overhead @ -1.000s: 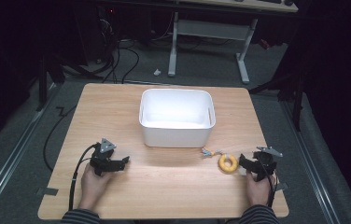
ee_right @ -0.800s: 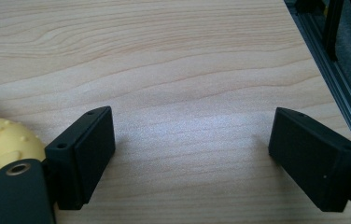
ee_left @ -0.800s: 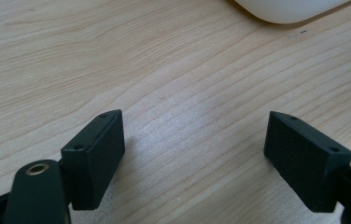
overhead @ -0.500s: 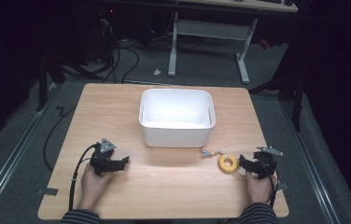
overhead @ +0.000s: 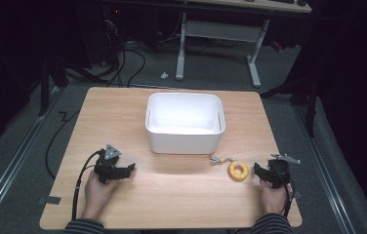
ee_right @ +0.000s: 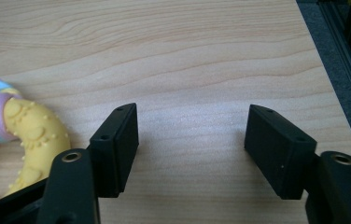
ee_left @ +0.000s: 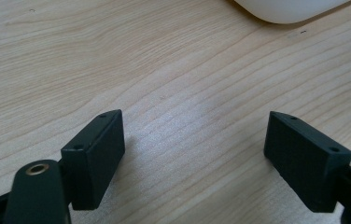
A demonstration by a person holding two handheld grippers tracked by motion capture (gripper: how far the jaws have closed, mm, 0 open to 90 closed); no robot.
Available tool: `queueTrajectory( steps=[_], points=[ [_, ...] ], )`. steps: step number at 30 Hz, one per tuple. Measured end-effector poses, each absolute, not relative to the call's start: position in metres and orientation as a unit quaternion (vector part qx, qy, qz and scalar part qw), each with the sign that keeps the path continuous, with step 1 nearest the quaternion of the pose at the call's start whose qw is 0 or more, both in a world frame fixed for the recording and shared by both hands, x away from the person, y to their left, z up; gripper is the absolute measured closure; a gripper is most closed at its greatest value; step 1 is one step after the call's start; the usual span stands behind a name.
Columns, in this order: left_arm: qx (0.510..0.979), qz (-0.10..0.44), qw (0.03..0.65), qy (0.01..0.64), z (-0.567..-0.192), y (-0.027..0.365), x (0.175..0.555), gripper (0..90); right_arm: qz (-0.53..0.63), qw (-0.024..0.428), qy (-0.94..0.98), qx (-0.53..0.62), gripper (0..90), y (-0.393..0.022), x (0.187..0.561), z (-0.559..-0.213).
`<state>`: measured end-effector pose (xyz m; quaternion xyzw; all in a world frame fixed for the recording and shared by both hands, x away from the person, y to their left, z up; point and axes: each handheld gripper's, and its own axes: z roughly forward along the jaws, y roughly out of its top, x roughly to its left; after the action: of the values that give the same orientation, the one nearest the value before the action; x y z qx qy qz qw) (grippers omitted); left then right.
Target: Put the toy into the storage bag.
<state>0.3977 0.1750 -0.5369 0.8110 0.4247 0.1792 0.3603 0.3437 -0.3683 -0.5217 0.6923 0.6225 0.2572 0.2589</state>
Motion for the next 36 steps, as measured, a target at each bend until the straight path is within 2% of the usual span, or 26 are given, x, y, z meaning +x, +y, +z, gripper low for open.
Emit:
queueTrajectory(
  steps=[7, 19, 26, 36],
  points=[
    [0.811, 0.179, 0.360, 0.425, -0.537, 0.175, 0.398, 20.6, 0.266, 0.258, 0.635, 0.678, 43.3, -0.369, 0.331, -0.518],
    [0.811, 0.179, 0.361, 0.425, -0.537, 0.175, 0.398, 20.6, 0.283, 0.250, 0.650, 0.660, 47.1, -0.366, 0.309, -0.511],
    [0.811, 0.179, 0.360, 0.425, -0.537, 0.175, 0.398, 20.6, 0.294, 0.258, 0.652, 0.650, 46.3, -0.362, 0.300, -0.508],
    [0.811, 0.179, 0.360, 0.425, -0.537, 0.175, 0.398, 20.6, 0.301, 0.231, 0.674, 0.634, 51.1, -0.355, 0.294, -0.502]
  ],
)
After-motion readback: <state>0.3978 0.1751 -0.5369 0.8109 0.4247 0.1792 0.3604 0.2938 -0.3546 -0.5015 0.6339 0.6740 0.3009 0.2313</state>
